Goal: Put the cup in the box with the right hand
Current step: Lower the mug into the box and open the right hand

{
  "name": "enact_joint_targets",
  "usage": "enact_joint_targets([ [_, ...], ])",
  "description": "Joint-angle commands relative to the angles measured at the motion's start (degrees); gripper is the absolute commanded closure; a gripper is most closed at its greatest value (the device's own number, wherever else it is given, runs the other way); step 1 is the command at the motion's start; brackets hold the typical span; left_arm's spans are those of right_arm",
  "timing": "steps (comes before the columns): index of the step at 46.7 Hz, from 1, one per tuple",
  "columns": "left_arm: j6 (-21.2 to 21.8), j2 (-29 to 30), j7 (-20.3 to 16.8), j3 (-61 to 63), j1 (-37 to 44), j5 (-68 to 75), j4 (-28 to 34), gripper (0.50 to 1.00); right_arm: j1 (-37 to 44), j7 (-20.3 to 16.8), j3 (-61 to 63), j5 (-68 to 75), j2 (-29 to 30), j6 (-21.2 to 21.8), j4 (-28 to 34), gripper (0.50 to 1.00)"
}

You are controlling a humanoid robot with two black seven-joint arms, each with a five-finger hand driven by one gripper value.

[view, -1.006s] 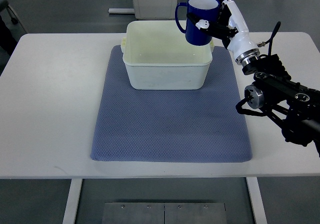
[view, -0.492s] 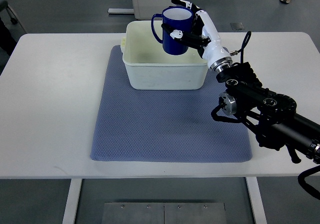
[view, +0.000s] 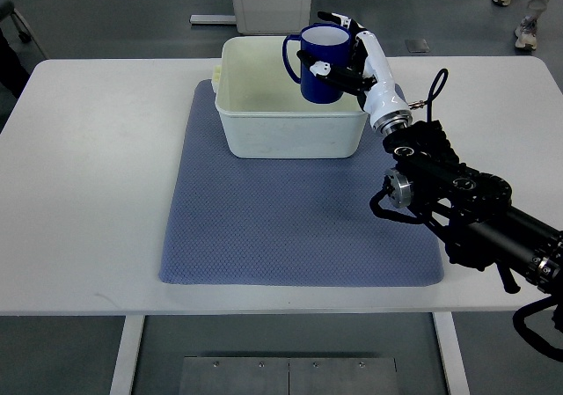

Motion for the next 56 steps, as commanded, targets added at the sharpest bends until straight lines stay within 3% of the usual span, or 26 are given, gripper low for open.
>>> enact_joint_targets([
  [1, 0.0, 0.0, 0.0, 0.0, 0.0, 0.1, 0.1, 0.5, -0.3, 0.7, 0.0, 0.0, 0.0, -0.1, -0.1, 1.0],
  [27, 0.0, 0.0, 0.0, 0.0, 0.0, 0.0, 0.0, 0.5, -1.4, 0.8, -0.3, 0.0, 0.0, -0.3, -2.4, 1.0],
  [29, 0.0, 0.0, 0.0, 0.0, 0.0, 0.0, 0.1, 0.5, -1.4, 0.8, -0.3, 0.0, 0.0, -0.5, -2.4, 0.928],
  [35, 0.0, 0.0, 0.0, 0.0, 0.0, 0.0, 0.1, 0.5, -1.0, 0.8, -0.1, 0.0, 0.0, -0.8, -1.9, 0.808],
  [39, 0.0, 0.0, 0.0, -0.1, 0.0, 0.0, 0.1, 0.5, -0.9, 0.8, -0.1, 0.0, 0.0, -0.8, -1.6, 0.653],
  [47, 0.0, 0.0, 0.0, -0.1, 0.0, 0.1, 0.0, 0.5, -0.8, 0.8, -0.1, 0.0, 0.0, -0.8, -1.5, 0.551],
  [56, 0.0, 0.0, 0.0, -0.1, 0.0, 0.0, 0.1, 0.5, -0.5, 0.8, -0.1, 0.1, 0.0, -0.8, -1.1, 0.528],
])
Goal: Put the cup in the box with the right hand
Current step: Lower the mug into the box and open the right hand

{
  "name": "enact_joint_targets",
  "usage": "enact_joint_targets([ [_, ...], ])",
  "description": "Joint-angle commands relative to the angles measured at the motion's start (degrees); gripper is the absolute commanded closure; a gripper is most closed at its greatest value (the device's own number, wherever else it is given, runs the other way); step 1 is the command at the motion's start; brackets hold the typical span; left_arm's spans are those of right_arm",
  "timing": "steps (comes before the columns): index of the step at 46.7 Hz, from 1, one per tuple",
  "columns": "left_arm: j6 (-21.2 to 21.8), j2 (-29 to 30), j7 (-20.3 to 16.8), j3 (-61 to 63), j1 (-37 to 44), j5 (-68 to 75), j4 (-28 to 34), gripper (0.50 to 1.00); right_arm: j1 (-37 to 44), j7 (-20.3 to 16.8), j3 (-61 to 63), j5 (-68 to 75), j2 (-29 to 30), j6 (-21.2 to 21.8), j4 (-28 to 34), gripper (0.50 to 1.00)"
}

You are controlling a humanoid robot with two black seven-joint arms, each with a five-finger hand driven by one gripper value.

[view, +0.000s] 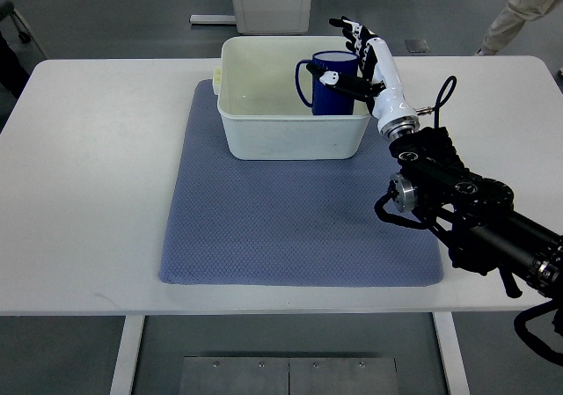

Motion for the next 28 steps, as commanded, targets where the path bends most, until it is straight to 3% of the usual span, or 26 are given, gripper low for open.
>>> enact_joint_targets([
  [1, 0.0, 0.0, 0.0, -0.1, 0.0, 0.0, 0.0, 0.5, 0.1, 0.0, 0.0, -0.1, 0.0, 0.0, 0.2, 0.528],
  [22, 0.0, 0.0, 0.0, 0.1, 0.0, 0.0, 0.1, 0.5, 3.5, -1.0, 0.3, 0.2, 0.0, 0.1, 4.3, 0.515],
  [28, 0.0, 0.0, 0.0, -0.1, 0.0, 0.0, 0.0, 0.5, 3.8, -2.3, 0.5, 0.4, -4.2, -0.1, 8.4, 0.515],
])
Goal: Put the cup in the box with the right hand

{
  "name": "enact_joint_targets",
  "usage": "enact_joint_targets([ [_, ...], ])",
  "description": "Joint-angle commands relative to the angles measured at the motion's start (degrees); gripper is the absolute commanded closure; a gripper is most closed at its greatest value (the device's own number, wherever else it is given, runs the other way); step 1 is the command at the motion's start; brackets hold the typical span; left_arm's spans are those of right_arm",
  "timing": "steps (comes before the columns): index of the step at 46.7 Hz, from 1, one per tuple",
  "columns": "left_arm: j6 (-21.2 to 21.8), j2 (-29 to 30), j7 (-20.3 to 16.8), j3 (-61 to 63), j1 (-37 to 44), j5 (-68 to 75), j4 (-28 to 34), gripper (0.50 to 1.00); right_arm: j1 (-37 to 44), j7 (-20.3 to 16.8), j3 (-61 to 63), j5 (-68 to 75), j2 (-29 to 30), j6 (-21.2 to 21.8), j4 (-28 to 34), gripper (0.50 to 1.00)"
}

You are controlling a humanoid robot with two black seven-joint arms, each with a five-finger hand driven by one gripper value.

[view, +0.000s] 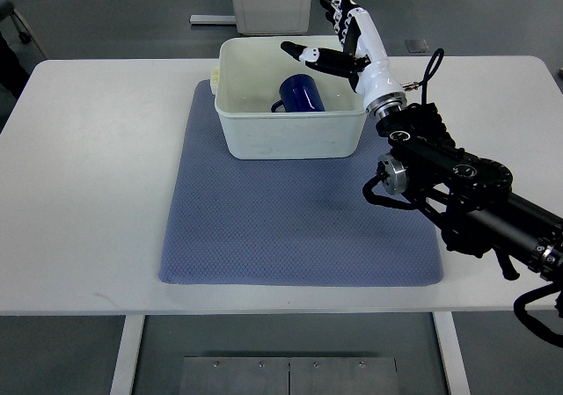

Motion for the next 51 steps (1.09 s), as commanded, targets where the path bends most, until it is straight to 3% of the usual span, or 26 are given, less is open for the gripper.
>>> enact_joint_targets([
  [1, 0.0, 0.0, 0.0, -0.1, 0.0, 0.0, 0.0, 0.5, -0.1, -0.7, 0.1, 0.1, -2.9, -0.1, 2.1, 0.515],
  [18, 0.0, 0.0, 0.0, 0.1, 0.0, 0.0, -0.1, 0.5, -7.8, -5.0, 5.3, 0.1, -12.8, 1.2, 8.8, 0.505],
  [31, 0.0, 0.0, 0.0, -0.1, 0.0, 0.0, -0.1, 0.5, -14.3, -8.4, 10.6, -0.1, -13.3, 5.1, 9.5, 0.502],
  [41, 0.0, 0.0, 0.0, -0.1, 0.0, 0.0, -0.1, 0.5, -17.2, -11.3, 13.6, -0.1, -13.3, 5.7, 10.0, 0.5],
  [51, 0.0, 0.0, 0.0, -0.1, 0.0, 0.0, 0.0, 0.5, -20.8, -10.2, 16.6, -0.2, -13.1, 5.6, 9.9, 0.5],
])
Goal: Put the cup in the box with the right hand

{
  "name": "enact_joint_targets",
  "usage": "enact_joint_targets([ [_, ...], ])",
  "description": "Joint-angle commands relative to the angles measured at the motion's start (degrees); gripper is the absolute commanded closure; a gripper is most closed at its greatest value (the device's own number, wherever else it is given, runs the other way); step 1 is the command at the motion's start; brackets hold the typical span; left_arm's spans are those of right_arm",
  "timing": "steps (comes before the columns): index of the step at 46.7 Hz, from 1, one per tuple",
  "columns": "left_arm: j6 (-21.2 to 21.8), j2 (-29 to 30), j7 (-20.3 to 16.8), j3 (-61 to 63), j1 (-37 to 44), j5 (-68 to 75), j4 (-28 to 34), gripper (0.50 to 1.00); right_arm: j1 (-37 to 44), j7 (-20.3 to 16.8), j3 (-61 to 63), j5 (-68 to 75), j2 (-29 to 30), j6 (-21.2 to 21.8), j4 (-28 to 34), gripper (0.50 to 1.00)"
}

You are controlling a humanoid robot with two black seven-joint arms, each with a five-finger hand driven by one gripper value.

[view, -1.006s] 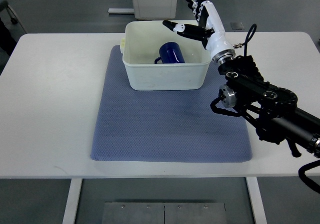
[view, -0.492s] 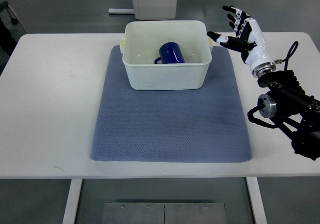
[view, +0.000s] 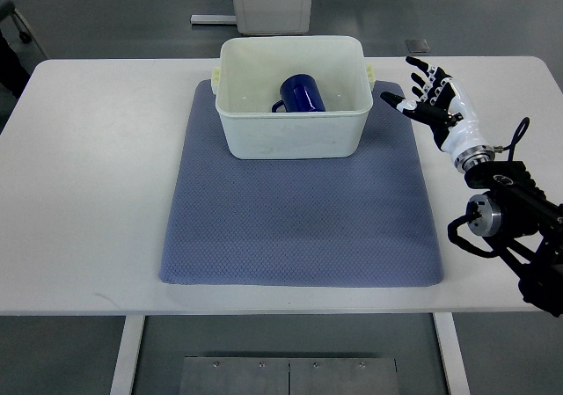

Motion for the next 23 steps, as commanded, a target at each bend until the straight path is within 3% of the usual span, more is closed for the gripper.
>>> enact_joint_targets([
  [1, 0.0, 0.0, 0.0, -0.1, 0.0, 0.0, 0.0, 0.5, -1.4, 0.8, 1.6, 0.1, 0.3, -0.1, -0.2, 0.5],
  [23, 0.0, 0.0, 0.0, 0.0, 0.0, 0.0, 0.1, 0.5, -4.2, 0.8, 3.0, 0.2, 0.6, -0.1, -0.3, 0.5],
])
